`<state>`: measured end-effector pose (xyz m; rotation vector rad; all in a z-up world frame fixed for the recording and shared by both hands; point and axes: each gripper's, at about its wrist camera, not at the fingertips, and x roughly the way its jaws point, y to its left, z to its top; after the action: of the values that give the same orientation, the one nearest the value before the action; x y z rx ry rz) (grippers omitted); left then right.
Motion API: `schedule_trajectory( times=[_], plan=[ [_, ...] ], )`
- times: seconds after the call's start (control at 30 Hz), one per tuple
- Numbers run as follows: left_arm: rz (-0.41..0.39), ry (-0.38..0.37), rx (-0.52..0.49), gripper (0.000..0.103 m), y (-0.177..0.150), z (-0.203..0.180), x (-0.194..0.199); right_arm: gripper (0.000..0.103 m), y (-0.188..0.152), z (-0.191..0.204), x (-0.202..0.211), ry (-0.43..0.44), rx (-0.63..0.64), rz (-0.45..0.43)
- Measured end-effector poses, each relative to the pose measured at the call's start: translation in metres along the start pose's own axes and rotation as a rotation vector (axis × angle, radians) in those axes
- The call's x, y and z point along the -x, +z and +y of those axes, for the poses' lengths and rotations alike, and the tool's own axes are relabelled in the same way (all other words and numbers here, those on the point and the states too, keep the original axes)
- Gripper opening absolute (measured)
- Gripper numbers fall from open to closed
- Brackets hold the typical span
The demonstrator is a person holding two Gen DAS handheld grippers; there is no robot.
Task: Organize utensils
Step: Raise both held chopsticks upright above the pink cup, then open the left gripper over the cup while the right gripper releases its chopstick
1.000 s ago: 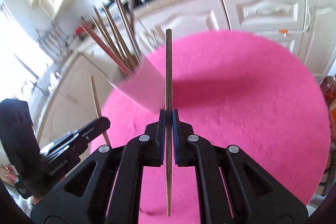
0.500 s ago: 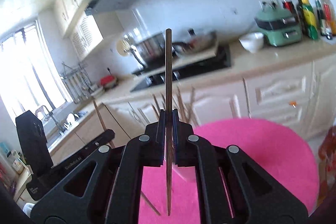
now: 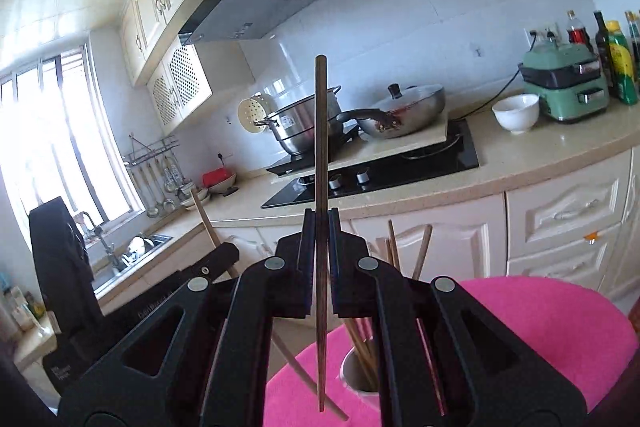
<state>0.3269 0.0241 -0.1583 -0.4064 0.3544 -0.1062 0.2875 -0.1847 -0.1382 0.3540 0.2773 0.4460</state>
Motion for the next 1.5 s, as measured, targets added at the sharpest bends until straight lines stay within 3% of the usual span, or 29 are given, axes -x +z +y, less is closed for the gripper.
schedule_trajectory(
  times=[0.23, 0.63, 1.17, 1.5],
  plan=[
    [-0.042, 0.027, 0.029, 0.006, 0.009, 0.008, -0.019, 0.007, -0.007, -0.008, -0.024, -0.058, 0.068, 0.002],
    [-0.032, 0.068, -0.006, 0.006, -0.010, 0.005, -0.045, 0.007, -0.019, -0.013, -0.031, -0.044, 0.135, 0.007],
    [0.061, 0.058, -0.081, 0.006, -0.055, 0.004, -0.039, 0.007, -0.039, -0.004, -0.030, -0.033, 0.236, 0.033],
    [0.124, 0.062, -0.198, 0.006, -0.077, -0.005, -0.039, 0.007, -0.047, 0.001, -0.031, -0.030, 0.284, 0.061]
  ],
)
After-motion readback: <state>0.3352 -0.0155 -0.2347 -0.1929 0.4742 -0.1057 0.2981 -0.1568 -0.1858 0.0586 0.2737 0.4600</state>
